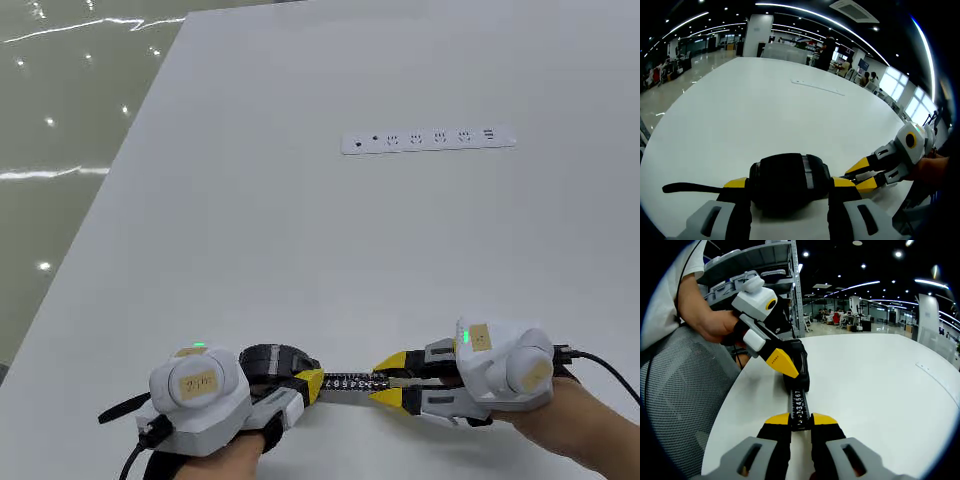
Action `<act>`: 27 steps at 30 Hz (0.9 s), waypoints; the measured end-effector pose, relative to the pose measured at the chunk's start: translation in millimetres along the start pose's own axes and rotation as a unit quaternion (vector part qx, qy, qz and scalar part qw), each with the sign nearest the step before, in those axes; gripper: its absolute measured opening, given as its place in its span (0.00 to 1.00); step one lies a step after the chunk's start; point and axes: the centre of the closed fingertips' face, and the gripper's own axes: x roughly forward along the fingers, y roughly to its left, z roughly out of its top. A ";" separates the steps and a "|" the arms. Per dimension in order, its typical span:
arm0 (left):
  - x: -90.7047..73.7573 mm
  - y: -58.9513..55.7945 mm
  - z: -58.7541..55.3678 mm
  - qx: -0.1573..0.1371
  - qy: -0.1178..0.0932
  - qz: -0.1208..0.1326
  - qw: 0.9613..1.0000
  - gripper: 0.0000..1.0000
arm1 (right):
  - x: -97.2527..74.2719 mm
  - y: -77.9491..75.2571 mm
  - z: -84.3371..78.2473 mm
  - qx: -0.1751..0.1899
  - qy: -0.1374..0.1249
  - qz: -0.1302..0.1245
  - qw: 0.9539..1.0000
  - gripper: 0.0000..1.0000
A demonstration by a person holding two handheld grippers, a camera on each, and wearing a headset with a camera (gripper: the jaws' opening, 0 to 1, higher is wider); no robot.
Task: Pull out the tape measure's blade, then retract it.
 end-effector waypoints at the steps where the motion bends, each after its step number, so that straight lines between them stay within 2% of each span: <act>1: -0.4 -0.4 -0.2 0.001 0.000 0.000 1.000 0.58 | 2.7 0.4 0.9 0.000 0.000 0.001 1.000 0.13; 14: -1.3 0.2 0.3 -0.011 0.001 -0.009 1.000 0.58 | 34.6 2.2 13.9 0.006 -0.010 0.003 1.000 0.12; 27: -2.1 0.1 0.2 -0.008 0.001 -0.012 1.000 0.58 | 46.6 4.5 15.7 0.009 -0.008 0.012 1.000 0.13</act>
